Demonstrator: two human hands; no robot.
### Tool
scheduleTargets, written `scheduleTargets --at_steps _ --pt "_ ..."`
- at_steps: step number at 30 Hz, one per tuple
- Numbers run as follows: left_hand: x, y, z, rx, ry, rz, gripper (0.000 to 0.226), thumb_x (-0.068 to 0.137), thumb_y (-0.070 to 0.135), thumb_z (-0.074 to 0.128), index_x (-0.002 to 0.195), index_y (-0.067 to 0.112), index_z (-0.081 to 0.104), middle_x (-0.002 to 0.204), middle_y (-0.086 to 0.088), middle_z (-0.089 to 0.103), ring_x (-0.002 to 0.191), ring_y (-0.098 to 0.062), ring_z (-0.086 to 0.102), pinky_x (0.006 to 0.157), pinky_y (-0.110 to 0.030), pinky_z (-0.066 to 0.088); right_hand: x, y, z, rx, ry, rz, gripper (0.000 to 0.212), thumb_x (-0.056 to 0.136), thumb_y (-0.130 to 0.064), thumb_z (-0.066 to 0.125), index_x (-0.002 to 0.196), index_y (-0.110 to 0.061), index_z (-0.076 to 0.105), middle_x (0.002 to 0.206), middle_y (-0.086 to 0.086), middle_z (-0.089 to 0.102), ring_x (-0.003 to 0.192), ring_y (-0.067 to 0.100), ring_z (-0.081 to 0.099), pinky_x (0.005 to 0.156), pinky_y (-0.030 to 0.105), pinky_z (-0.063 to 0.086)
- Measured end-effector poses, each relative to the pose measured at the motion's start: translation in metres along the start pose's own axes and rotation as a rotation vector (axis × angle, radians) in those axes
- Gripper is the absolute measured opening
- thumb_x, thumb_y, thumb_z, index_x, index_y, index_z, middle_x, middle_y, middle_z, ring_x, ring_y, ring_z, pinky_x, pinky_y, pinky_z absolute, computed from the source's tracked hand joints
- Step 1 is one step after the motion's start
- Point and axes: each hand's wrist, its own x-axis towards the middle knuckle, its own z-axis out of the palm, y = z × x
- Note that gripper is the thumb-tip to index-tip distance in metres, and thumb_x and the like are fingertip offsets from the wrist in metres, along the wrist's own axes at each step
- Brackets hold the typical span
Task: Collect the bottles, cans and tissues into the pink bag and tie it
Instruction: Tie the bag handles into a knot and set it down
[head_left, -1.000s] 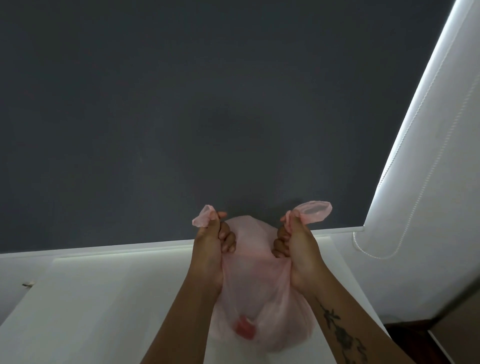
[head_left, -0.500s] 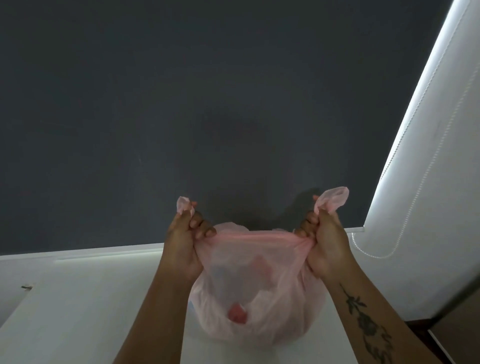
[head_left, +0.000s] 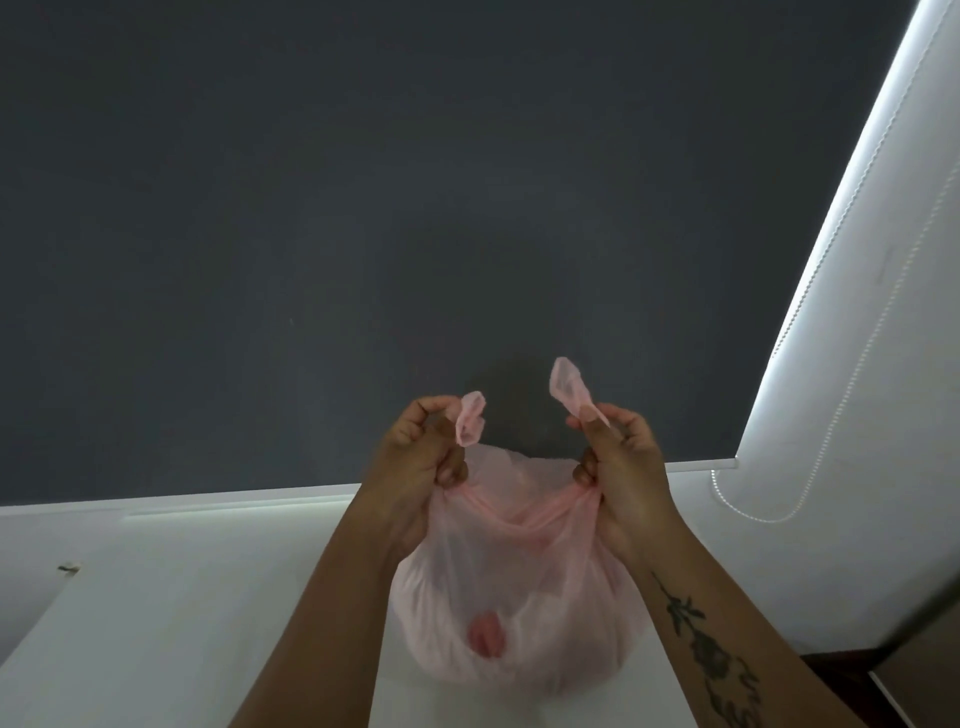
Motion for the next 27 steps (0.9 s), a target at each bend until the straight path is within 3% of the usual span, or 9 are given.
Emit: scheduleTargets --at_steps 4,7,10,13,16,19,21,24,27 --pt "0.001 0.0 0.004 0.054 -0.036 -0.012 0.013 0.098 0.017 0.058 0.088 0.011 0.065 0.07 -0.001 0.064 0.044 -0.007 0.033 0.048 -0.02 0.034 -0.002 0.0 0.011 -0.142 -0.042 -0.03 0.02 0.087 -0.03 0.069 0.099 -0.015 0.064 0.078 -0.002 0.072 0.051 0.011 0.046 0.052 0.029 0.044" --pt "0.004 -0.002 0.008 0.039 -0.048 -0.072 0.013 0.093 0.02 0.064 0.104 0.012 0.064 0.072 -0.002 0.065 0.044 -0.007 0.036 0.047 -0.021 0.037 -0.004 -0.001 0.018 -0.149 -0.087 -0.038 0.018 0.083 -0.031 0.074 0.093 -0.016 0.069 0.064 -0.001 0.06 0.053 0.014 0.046 0.053 0.029 0.044" --pt "0.008 -0.007 0.012 0.067 -0.058 -0.095 0.027 0.093 0.024 0.066 0.118 0.016 0.064 0.062 0.001 0.059 0.045 -0.008 0.037 0.048 -0.022 0.037 -0.008 0.001 0.025 -0.162 -0.144 -0.048 0.021 0.081 -0.03 0.075 0.093 -0.014 0.069 0.07 0.005 0.061 0.055 0.013 0.046 0.051 0.025 0.044" --pt "0.009 -0.011 0.016 0.113 -0.048 -0.11 0.018 0.096 0.031 0.061 0.097 0.019 0.074 0.054 0.004 0.047 0.047 -0.009 0.035 0.051 -0.024 0.034 -0.009 0.005 0.028 -0.201 -0.164 -0.078 0.02 0.083 -0.03 0.073 0.094 -0.014 0.068 0.07 0.003 0.06 0.056 0.011 0.047 0.052 0.023 0.043" --pt "0.012 -0.012 0.018 0.105 0.001 -0.157 0.026 0.096 0.031 0.06 0.079 0.017 0.074 0.052 0.001 0.042 0.045 -0.009 0.033 0.05 -0.025 0.032 -0.007 0.01 0.026 -0.282 -0.191 -0.083 0.021 0.086 -0.032 0.07 0.096 -0.014 0.066 0.07 0.001 0.059 0.057 0.011 0.049 0.053 0.022 0.044" --pt "0.015 -0.013 0.02 0.122 0.057 -0.156 0.021 0.094 0.026 0.063 0.08 0.013 0.07 0.068 -0.012 0.052 0.044 -0.01 0.034 0.047 -0.024 0.033 -0.008 0.016 0.023 -0.302 -0.242 -0.062 0.023 0.086 -0.038 0.069 0.101 -0.021 0.064 0.084 0.0 0.065 0.064 0.013 0.052 0.057 0.025 0.045" --pt "0.017 -0.015 0.022 0.14 0.102 -0.15 0.016 0.093 0.025 0.065 0.081 0.014 0.068 0.077 -0.016 0.055 0.043 -0.01 0.036 0.045 -0.024 0.034 -0.01 0.016 0.022 -0.29 -0.253 -0.062 0.037 0.08 -0.05 0.071 0.112 -0.034 0.06 0.103 -0.007 0.065 0.078 0.011 0.06 0.062 0.023 0.049" --pt "0.015 -0.016 0.027 0.14 0.124 -0.125 0.013 0.093 0.023 0.065 0.09 0.011 0.064 0.067 -0.003 0.064 0.043 -0.008 0.04 0.044 -0.022 0.037 -0.011 0.014 0.022 -0.277 -0.28 -0.106 0.056 0.073 -0.051 0.071 0.125 -0.041 0.053 0.115 -0.013 0.058 0.099 0.009 0.063 0.065 0.019 0.054" --pt "0.013 -0.016 0.032 0.191 0.133 -0.09 0.011 0.094 0.021 0.063 0.09 0.011 0.06 0.059 0.005 0.062 0.041 -0.006 0.042 0.043 -0.021 0.037 -0.009 0.019 0.025 -0.275 -0.236 -0.166 0.037 0.08 -0.04 0.073 0.114 -0.035 0.062 0.119 -0.007 0.058 0.102 0.013 0.064 0.065 0.025 0.058"
